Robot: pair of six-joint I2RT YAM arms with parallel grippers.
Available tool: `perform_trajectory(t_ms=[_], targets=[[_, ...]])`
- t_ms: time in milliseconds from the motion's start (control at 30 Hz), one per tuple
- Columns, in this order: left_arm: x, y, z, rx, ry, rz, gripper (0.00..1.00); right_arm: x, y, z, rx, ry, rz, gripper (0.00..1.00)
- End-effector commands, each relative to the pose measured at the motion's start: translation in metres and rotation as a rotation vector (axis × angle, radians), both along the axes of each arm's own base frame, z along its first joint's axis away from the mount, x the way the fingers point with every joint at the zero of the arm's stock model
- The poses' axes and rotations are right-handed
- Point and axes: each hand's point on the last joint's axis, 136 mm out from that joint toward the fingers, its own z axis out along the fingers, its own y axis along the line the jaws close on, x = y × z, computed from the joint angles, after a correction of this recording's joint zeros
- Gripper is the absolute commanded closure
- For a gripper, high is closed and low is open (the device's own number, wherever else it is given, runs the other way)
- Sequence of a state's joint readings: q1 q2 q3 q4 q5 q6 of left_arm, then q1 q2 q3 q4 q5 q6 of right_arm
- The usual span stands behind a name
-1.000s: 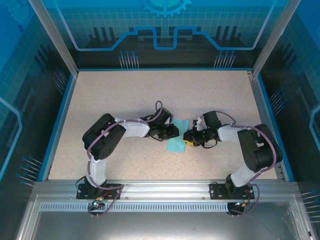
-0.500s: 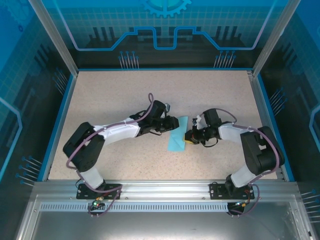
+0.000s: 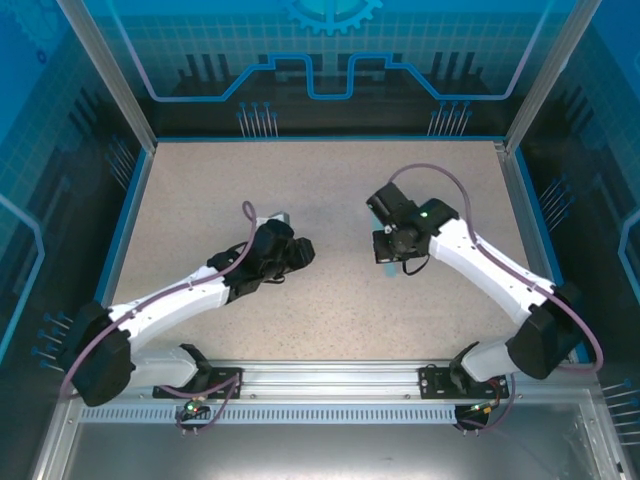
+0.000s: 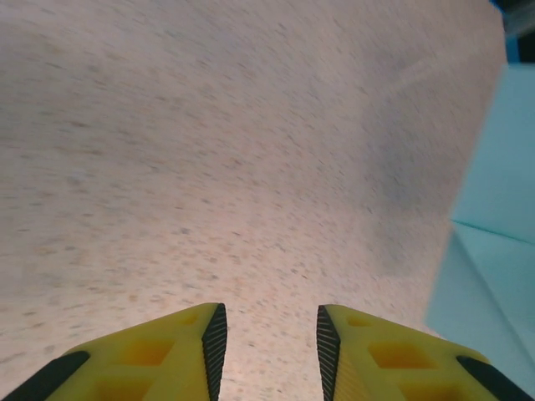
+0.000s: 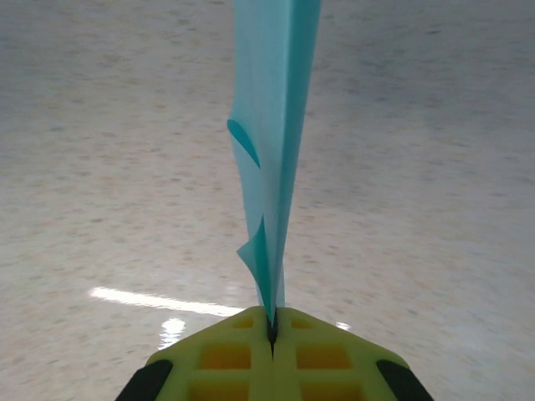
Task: Fold a paper plane with a square sheet of paper (pick it up from the middle)
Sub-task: Turn over the paper at the center of the table, then third fold the triangle at the center of the table.
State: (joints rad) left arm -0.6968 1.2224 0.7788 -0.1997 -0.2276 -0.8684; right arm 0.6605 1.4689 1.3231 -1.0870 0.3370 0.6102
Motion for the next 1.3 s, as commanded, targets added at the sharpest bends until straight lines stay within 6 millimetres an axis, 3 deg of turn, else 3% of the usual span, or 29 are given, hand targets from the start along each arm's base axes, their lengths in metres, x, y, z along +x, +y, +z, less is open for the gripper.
perform_trajectory(t_ms=[0,67,167,267,333,400,467,500,533,600,667,733,833,1033,1200,1267], targets=[[-0.006,0.052,-0.009,0.107,-0.011,0.206,0.64,-0.014,-0.045,-0.004,-0.437,0.061,-0.039,0.98],[-0.012,0.070,-0.009,0.119,-0.023,0.270,0.65,-0.010,-0.027,-0.010,-0.489,0.080,-0.012,0.97],[-0.023,0.095,-0.010,0.151,-0.036,0.343,0.67,-0.004,0.014,-0.038,-0.475,0.148,0.033,0.93],[-0.034,0.115,-0.004,0.187,-0.052,0.373,0.67,-0.004,0.067,-0.076,-0.373,0.239,0.090,0.92],[-0.041,0.127,0.000,0.209,-0.063,0.383,0.67,-0.006,0.106,-0.100,-0.282,0.301,0.142,0.83],[-0.046,0.132,0.004,0.217,-0.074,0.372,0.66,-0.008,0.139,-0.105,-0.179,0.312,0.187,0.78],[-0.049,0.134,0.006,0.208,-0.086,0.356,0.61,-0.008,0.172,-0.096,-0.003,0.272,0.228,0.68],[-0.049,0.131,0.007,0.199,-0.099,0.332,0.55,-0.010,0.186,-0.087,0.112,0.263,0.250,0.64],[-0.049,0.127,0.007,0.187,-0.110,0.306,0.50,-0.009,0.189,-0.076,0.191,0.239,0.240,0.61],[-0.048,0.119,0.005,0.165,-0.109,0.266,0.49,-0.004,0.177,-0.060,0.302,0.189,0.211,0.55],[-0.048,0.107,0.002,0.134,-0.097,0.214,0.47,0.004,0.156,-0.053,0.411,0.150,0.159,0.57],[-0.045,0.089,-0.002,0.086,-0.082,0.146,0.46,0.011,0.140,-0.058,0.562,0.162,0.130,0.62],[-0.040,0.059,-0.007,0.025,-0.033,0.041,0.45,0.008,0.130,-0.081,0.745,0.252,0.109,0.78],[-0.032,0.019,-0.018,-0.024,0.072,-0.082,0.44,0.007,0.124,-0.113,0.763,0.295,0.100,0.84],[-0.022,0.003,-0.017,-0.055,0.103,-0.100,0.44,0.001,0.119,-0.149,0.747,0.338,-0.018,0.91],[-0.016,-0.004,-0.016,-0.059,0.107,-0.108,0.44,-0.011,0.112,-0.165,0.717,0.355,-0.091,0.89]])
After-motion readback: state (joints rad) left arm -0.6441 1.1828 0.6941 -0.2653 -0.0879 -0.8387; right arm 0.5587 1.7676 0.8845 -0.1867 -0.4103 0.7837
